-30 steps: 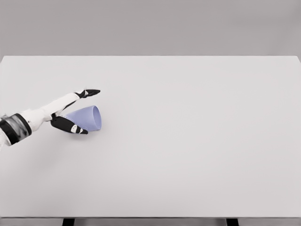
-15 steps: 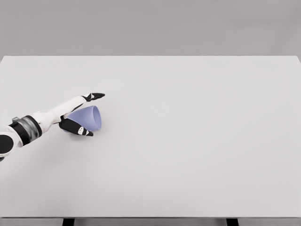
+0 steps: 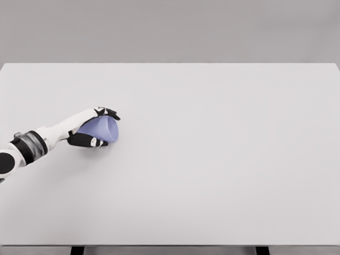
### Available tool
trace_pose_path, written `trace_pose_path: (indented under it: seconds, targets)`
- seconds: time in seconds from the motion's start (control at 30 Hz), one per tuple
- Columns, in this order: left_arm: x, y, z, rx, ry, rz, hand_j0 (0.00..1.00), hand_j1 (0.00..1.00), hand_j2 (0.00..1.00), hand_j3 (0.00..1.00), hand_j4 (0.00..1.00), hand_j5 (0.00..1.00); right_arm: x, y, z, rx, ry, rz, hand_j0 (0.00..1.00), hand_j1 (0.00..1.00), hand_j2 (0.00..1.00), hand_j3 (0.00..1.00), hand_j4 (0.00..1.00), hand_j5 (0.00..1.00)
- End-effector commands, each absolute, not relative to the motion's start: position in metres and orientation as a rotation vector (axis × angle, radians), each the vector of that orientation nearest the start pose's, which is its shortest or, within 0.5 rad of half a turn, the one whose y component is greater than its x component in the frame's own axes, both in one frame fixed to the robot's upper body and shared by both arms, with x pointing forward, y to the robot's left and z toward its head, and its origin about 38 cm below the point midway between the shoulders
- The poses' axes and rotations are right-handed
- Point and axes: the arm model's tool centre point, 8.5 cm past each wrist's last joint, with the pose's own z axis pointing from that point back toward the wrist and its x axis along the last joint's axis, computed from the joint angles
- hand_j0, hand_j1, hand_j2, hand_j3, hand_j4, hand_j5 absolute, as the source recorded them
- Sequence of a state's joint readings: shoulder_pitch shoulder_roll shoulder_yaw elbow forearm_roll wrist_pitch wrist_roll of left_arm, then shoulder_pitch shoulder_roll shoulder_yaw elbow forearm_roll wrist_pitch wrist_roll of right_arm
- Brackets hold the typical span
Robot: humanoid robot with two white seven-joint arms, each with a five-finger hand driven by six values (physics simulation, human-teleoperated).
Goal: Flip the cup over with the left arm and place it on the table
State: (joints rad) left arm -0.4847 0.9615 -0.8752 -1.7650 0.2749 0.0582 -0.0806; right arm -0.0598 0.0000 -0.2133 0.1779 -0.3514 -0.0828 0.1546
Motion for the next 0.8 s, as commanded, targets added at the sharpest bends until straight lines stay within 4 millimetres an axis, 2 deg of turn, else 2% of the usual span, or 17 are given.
trace_pose_path:
  seconds: [0.0, 0.07, 0.13, 0.3, 0.37, 0.47, 0.67, 0.77]
  targets:
    - [0.378, 0.276, 0.174, 0.034, -1.502, -1.239, 0.63, 0.63, 0.63, 0.63, 0.63, 0.63, -0.008, -0.251, -0.257, 0.047, -0.027, -0.563, 1.0, 1.0, 1.0, 1.0, 1.0, 1.0]
    - [0.376, 0.279, 0.192, 0.038, -1.679, -1.18, 0.63, 0.63, 0.63, 0.63, 0.63, 0.63, -0.008, -0.251, -0.257, 0.047, -0.027, -0.563, 1.0, 1.0, 1.0, 1.0, 1.0, 1.0]
    - [0.372, 0.283, 0.203, 0.003, -1.781, -1.14, 0.61, 0.61, 0.61, 0.61, 0.61, 0.61, -0.008, -0.251, -0.257, 0.047, -0.027, -0.563, 1.0, 1.0, 1.0, 1.0, 1.0, 1.0]
    - [0.361, 0.285, 0.208, -0.057, -1.962, -1.0, 0.61, 0.61, 0.61, 0.61, 0.61, 0.61, -0.008, -0.251, -0.257, 0.047, -0.027, -0.563, 1.0, 1.0, 1.0, 1.0, 1.0, 1.0]
    - [0.359, 0.279, 0.203, -0.093, -1.985, -0.948, 0.6, 0.6, 0.6, 0.6, 0.6, 0.6, -0.008, -0.251, -0.257, 0.047, -0.027, -0.563, 1.0, 1.0, 1.0, 1.0, 1.0, 1.0]
    - [0.355, 0.281, 0.211, -0.125, -2.088, -0.85, 0.6, 0.6, 0.6, 0.6, 0.6, 0.6, -0.008, -0.251, -0.257, 0.047, -0.027, -0.563, 1.0, 1.0, 1.0, 1.0, 1.0, 1.0]
    - [0.349, 0.291, 0.187, -0.123, -2.055, -0.618, 0.61, 0.61, 0.61, 0.61, 0.61, 0.61, -0.008, -0.251, -0.257, 0.047, -0.027, -0.563, 1.0, 1.0, 1.0, 1.0, 1.0, 1.0]
    - [0.346, 0.293, 0.175, -0.137, -2.015, -0.593, 0.61, 0.61, 0.61, 0.61, 0.61, 0.61, -0.008, -0.251, -0.257, 0.047, -0.027, -0.563, 1.0, 1.0, 1.0, 1.0, 1.0, 1.0]
